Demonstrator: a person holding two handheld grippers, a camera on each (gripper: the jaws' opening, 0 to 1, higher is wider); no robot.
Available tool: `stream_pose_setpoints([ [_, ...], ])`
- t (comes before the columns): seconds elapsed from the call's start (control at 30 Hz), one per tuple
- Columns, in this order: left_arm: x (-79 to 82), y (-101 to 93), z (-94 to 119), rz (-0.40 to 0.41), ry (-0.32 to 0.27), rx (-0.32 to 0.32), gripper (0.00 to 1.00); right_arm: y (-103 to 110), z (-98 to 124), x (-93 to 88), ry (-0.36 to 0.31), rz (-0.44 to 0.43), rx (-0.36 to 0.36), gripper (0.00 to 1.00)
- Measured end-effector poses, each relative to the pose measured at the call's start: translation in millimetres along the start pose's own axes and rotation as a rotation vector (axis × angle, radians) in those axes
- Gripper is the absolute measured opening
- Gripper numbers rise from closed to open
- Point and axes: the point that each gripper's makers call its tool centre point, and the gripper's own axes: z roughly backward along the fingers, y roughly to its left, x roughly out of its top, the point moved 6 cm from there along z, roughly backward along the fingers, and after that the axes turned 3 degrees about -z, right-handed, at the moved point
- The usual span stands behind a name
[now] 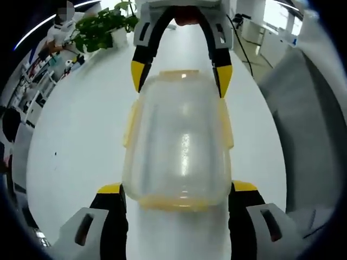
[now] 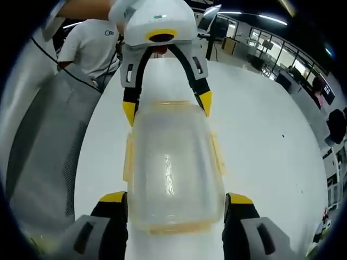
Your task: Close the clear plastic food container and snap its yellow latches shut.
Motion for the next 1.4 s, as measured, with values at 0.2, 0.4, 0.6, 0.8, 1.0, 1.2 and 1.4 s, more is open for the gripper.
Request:
stream_pose_setpoints([
  [0.2, -21.7, -5.0, 11, 0.023, -0.004, 0.01, 0.74, 4, -12, 20.1, 0.002, 0.025, 0.013, 0.72],
  [0.4, -48.0, -11.2, 25, 0.042, 0.009, 0.016, 0.74, 11, -27, 46.6, 0.003, 0.055, 0.031, 0.72],
  [0.6, -67.9, -15.2, 34, 0.049, 0.015, 0.019, 0.75, 19, -39, 66.9, 0.008, 0.066, 0.036, 0.72],
  [0.8, -79.0, -15.9, 39, 0.051, 0.017, 0.016, 0.75, 22, -45, 75.1, 0.01, 0.077, 0.034, 0.72],
  [1.0, -78.5, -3.6, 38, 0.037, 0.026, 0.01, 0.75, 10, -46, 76.4, 0.006, 0.073, 0.032, 0.72],
  [1.2, -81.1, 23.1, 36, 0.029, 0.033, 0.007, 0.74, -14, -49, 82.1, 0.021, 0.068, 0.029, 0.72],
  [1.4, -84.2, 49.4, 34, 0.027, 0.024, 0.001, 0.75, -39, -52, 85.6, 0.02, 0.062, 0.028, 0.72],
])
